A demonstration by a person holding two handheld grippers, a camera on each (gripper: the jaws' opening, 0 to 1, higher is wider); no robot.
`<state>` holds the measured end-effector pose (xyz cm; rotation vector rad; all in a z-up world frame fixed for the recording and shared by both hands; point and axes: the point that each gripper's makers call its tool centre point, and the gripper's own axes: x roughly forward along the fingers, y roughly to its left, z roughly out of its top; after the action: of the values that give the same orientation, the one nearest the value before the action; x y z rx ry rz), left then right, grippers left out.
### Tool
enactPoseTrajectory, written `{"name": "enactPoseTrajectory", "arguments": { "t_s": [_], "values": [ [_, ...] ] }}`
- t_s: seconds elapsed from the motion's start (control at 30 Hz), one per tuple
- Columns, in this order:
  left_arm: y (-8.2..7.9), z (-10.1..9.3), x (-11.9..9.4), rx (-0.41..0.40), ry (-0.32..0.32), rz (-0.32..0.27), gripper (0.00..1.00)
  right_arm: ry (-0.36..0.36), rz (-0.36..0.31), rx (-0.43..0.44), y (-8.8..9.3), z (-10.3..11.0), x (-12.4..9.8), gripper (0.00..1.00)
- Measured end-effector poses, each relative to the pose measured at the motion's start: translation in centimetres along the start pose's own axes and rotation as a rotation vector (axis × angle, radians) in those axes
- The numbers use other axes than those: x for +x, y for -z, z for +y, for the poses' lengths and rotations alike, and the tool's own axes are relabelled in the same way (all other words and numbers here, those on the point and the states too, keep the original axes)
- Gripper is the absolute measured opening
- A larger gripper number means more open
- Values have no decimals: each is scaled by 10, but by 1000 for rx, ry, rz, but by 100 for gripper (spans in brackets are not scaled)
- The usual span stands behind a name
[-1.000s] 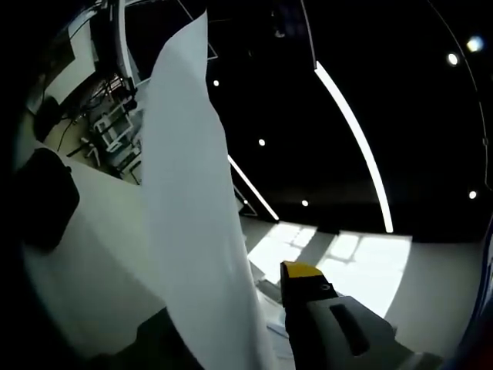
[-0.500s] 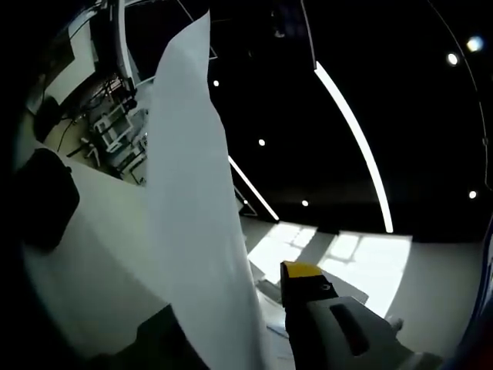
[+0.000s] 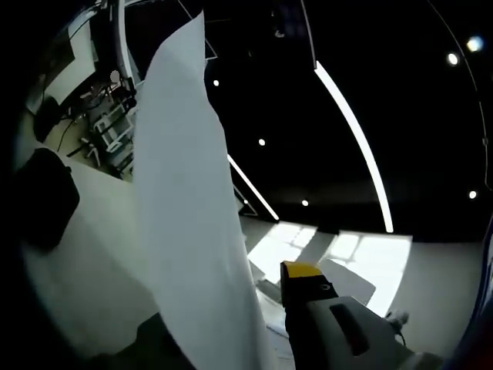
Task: Organize the stack of printing papers by aligning and flattening the scattered papers on the table
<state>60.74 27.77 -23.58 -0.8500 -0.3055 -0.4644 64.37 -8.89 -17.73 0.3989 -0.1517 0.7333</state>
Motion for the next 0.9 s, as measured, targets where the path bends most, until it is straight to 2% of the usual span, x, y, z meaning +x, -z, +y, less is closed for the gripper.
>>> {"name": "enactPoseTrajectory", "arguments": {
  "t_s": [0.47, 0.9],
  "values": [
    [-1, 2, 0, -1, 1, 0, 20, -71, -37, -17, -26, 33, 5, 0],
    [-1, 3, 0, -1, 2, -1, 20, -142, -58, 4, -38, 64, 5, 0]
  ]
}}
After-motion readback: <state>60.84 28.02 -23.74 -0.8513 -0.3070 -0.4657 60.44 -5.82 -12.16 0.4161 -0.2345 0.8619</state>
